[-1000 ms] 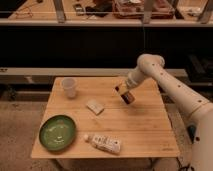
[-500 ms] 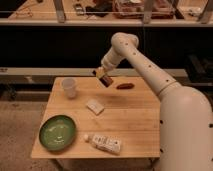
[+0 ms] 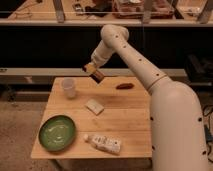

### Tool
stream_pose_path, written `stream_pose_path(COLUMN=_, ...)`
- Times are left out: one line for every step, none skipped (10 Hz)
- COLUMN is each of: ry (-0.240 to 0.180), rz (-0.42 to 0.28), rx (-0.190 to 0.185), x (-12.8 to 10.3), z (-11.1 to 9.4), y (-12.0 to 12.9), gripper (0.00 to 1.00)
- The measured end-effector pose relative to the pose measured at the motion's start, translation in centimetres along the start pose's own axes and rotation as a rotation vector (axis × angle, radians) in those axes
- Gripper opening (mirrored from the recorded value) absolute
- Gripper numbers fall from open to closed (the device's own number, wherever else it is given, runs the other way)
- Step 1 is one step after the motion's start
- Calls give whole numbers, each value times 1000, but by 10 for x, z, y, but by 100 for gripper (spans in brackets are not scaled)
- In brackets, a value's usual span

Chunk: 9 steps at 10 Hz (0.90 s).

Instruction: Place the eraser in the ceramic cup

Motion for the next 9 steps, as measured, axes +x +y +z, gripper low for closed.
stream_pose_path(ry=0, rz=-2, rx=2, x=1, z=1, y=-1, gripper=0)
stream_pose_path(ry=0, rz=0, rx=0, x=0, z=0, y=0, gripper=0)
stream_pose_path(ry=-2, rz=-1, rx=-4, x=-2, z=-1, y=2, gripper=0)
stream_pose_path(ry=-7, rz=-23, rx=-12, x=0, z=-3, y=4, gripper=0)
stream_pose_path(ry=-14, rz=-66, rx=-25, x=7, z=-6, y=5, gripper=0)
stream_pose_path(ry=-22, rz=-120, rx=-39, x=18, z=-8, y=5, gripper=0)
stream_pose_path(ry=-30, rz=-202, rx=-56, x=37, z=-11, y=2, gripper=0)
stream_pose_path(ry=-44, rz=-293, rx=-62, x=59, z=-12, y=-7, gripper=0)
stream_pose_path(ry=-53, rz=-352, rx=-59, x=73, z=-11, y=-16, gripper=0)
